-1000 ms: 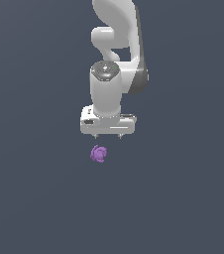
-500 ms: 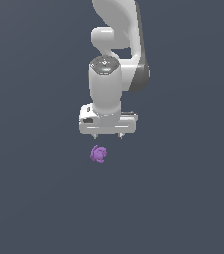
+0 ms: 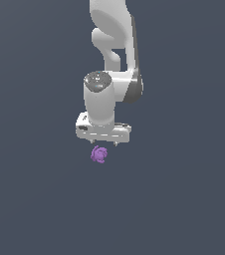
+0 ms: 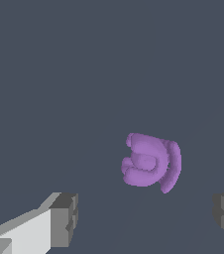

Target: Pick up the object and move it to a goal position.

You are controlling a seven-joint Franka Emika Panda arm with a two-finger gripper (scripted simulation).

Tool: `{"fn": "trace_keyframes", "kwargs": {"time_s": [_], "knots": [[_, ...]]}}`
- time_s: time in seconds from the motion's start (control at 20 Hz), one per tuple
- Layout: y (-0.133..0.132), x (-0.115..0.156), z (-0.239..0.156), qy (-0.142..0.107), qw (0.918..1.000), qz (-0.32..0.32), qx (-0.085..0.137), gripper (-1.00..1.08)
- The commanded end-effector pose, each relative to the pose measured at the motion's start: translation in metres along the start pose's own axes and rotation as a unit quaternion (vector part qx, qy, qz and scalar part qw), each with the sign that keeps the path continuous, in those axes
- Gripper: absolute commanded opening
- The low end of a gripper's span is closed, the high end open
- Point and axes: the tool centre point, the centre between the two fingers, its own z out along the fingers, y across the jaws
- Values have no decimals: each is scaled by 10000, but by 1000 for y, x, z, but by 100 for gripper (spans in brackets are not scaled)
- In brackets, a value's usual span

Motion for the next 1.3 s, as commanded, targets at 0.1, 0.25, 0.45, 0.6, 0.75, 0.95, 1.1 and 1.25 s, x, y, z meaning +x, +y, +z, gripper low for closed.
{"fn": "trace_keyframes", "kwargs": {"time_s": [0.1,0.25,0.45,0.6,0.75,0.95,1.1,1.25], "knots": [[15,2,27,-53,9986,518,-21,100],[23,3,39,-75,9970,767,-36,100],[29,3,50,-92,9953,961,-50,100],[30,3,52,-96,9949,1004,-53,100],[29,3,52,-99,9952,977,-52,100],[30,2,65,-98,9951,985,-53,100],[30,1,82,-97,9950,995,-53,100],[31,1,95,-96,9949,1003,-53,100]]}}
